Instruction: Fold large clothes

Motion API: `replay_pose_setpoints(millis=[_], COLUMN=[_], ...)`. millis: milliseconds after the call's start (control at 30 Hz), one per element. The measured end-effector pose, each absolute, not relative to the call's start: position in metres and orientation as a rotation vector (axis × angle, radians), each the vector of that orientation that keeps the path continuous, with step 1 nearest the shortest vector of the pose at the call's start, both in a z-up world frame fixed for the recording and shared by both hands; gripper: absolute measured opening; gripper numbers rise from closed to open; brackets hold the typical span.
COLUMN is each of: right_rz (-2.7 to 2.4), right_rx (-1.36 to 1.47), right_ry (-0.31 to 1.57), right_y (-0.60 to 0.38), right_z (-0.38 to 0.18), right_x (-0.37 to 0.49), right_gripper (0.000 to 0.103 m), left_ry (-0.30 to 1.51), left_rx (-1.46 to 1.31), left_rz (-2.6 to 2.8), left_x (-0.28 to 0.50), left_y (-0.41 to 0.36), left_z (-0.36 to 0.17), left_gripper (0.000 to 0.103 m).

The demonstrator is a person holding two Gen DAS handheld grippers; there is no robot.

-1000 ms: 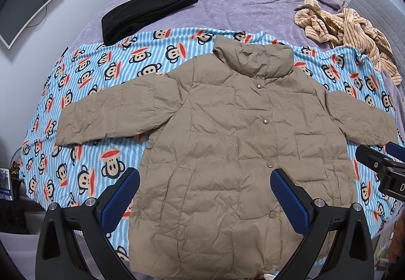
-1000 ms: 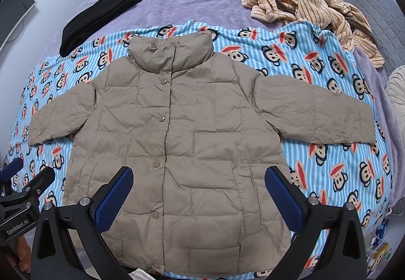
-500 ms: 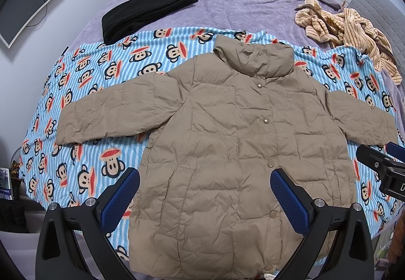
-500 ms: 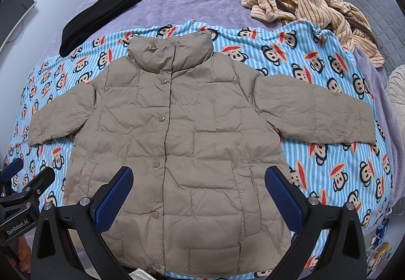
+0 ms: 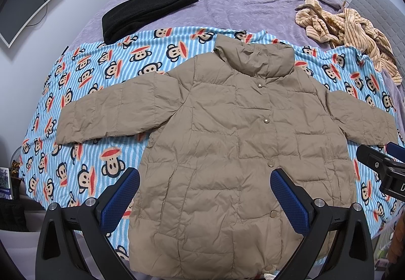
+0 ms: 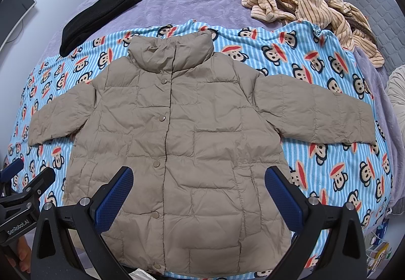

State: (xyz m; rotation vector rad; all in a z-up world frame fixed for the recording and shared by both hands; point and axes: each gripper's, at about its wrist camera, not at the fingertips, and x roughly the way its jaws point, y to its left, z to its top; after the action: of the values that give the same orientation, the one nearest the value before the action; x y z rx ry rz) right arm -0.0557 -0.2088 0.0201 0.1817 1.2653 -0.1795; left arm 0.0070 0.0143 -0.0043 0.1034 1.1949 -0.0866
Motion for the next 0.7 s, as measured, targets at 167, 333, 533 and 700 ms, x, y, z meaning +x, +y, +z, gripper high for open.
replay_pose_setpoints(millis=[167,333,533,700], right_rz=[-0.179,-0.18,-0.18,-0.185], right_rx=[0.182,0.181,0.184,0.192], right_ry=[1.265,1.267,1.27,1.282], right_y=[-0.209,-0.209,-0.209,-0.207], right_z=[0.019,0.02,0.02,0.016], right_x=[-0.056,-0.055,-0.054,-0.057], right_gripper=[0.103,0.103,0.103,0.103], left_ry=[1.196,1.197,1.199,1.208], left_rx=[0.104,0.103,0.099,0.093], left_rz=[-0.087,-0.087,-0.096,-0.109], left_x=[0.007,0.008,0.005,-0.003], left_y=[0.014,0.013,0.015,0.019], left_z=[-0.004,-0.004,-0.006,-0.014], left_gripper=[0.103,0.103,0.103,0.103])
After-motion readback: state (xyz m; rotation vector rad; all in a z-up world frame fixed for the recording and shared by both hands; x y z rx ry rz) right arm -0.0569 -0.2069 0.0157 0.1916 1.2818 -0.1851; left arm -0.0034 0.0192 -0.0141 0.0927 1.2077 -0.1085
